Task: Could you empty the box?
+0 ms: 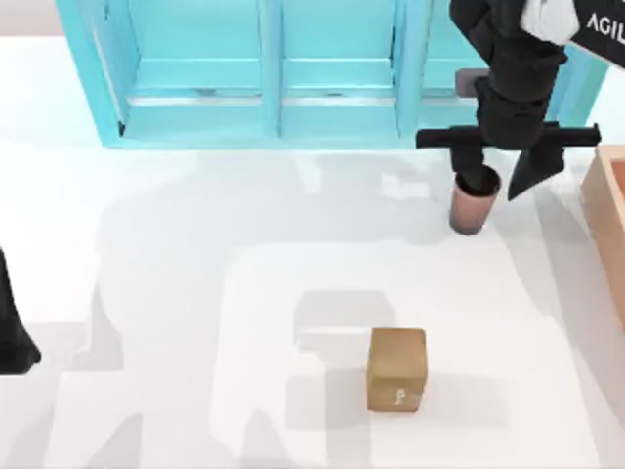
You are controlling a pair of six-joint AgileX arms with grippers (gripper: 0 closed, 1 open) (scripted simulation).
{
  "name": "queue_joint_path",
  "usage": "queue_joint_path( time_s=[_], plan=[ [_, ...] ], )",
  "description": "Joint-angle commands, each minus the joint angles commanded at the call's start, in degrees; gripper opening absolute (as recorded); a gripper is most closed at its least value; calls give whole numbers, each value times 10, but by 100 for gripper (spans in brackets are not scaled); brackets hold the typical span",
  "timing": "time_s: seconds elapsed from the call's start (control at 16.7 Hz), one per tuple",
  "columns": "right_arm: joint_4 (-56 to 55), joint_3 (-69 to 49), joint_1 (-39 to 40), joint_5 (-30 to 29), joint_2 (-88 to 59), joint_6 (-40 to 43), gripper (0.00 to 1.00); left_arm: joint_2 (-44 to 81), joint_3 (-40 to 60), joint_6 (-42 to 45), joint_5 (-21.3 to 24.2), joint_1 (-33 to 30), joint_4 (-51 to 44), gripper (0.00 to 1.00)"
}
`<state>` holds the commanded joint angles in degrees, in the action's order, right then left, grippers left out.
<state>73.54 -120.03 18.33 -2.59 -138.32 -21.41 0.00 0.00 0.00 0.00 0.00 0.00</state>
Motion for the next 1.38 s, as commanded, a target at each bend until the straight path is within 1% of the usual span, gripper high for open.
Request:
queue_joint_path(
  time_s=[0.24, 0.3, 0.9, 1.08, 1.38],
  plan=[
    [0, 0, 0, 0, 0, 0, 98, 0, 0, 0, 0, 0, 0, 100],
    [0, 0, 0, 0, 0, 0, 100, 0, 0, 0, 0, 0, 0, 100],
    [6, -7, -2, -1, -1, 0, 100, 0, 0, 0, 0, 0, 0, 100],
    [52, -55, -1, -3, -23, 1, 100, 0, 0, 0, 0, 0, 0, 100],
    [188, -198, -3, -6, -85, 0, 100, 0, 0, 0, 0, 0, 0, 100]
  ],
)
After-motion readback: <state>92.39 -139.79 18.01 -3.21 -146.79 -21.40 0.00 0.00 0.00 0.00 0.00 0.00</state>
